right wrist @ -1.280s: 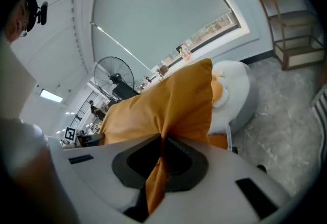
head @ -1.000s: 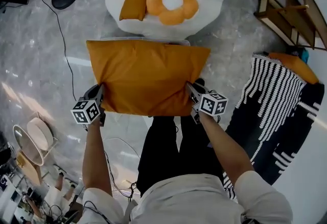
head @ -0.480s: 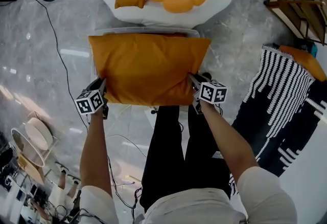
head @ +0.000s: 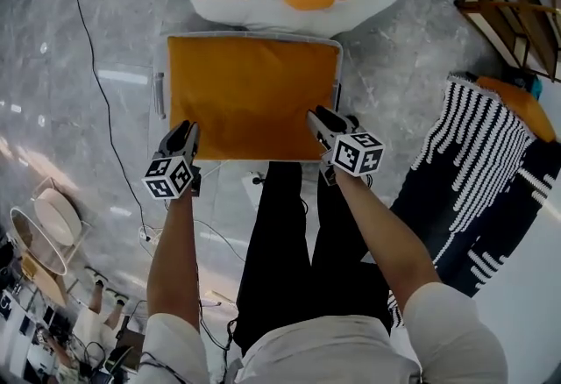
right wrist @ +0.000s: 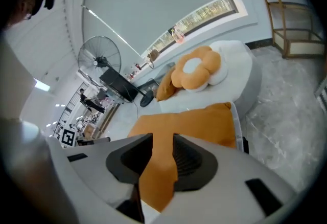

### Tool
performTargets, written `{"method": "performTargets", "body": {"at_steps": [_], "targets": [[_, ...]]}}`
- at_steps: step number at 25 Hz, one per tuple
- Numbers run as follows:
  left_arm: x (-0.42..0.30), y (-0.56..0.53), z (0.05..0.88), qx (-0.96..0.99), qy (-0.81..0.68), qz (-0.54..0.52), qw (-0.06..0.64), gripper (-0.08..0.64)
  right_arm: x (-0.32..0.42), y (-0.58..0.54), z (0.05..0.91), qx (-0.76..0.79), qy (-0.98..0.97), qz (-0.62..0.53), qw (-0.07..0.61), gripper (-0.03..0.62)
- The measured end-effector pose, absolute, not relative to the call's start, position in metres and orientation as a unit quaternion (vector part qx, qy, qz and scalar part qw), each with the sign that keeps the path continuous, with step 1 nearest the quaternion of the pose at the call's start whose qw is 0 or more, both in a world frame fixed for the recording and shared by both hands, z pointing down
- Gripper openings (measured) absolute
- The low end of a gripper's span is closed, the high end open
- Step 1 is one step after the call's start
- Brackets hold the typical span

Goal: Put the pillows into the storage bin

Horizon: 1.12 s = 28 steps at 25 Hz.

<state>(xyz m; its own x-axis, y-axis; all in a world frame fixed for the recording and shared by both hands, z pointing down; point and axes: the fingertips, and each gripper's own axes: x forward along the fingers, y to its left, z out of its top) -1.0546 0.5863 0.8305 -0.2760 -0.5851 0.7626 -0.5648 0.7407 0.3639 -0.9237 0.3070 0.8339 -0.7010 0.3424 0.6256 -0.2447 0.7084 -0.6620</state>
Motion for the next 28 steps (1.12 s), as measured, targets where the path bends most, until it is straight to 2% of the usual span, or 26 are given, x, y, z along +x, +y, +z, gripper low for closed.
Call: {"method": "performTargets", "body": {"at_steps": [3, 7, 17, 22, 28], "targets": [[-1.059, 0.561, 0.786, 0.392, -0.818, -0.019, 0.420, 0.064, -0.945, 0.309, 0.787, -0.067, -0.872, 0.350, 0.337, 0.075], [-1.065, 0.533, 0.694, 0.425, -0.839, -0.034, 0.337, 0.027, -0.964, 0.312, 0.699, -0.109, -0.903, 0.314, 0.272, 0.051], [-1.084, 0.514, 0.417, 0.451, -0.881, -0.067, 0.124, 0.014, -0.989, 0.290, 0.418, -0.133, -0.962, 0.230, 0.063, 0.040], [-1.065, 0.535, 0.306, 0.450, -0.890, -0.050, 0.049, 0.014, -0.965, 0.289, 0.299, -0.148, -0.975, 0.165, -0.009, 0.040], [-1.027, 0.560, 0.211, 0.425, -0.904, -0.024, -0.028, 0.014, -0.920, 0.267, 0.209, -0.136, -0.981, 0.113, -0.075, 0.040]]}}
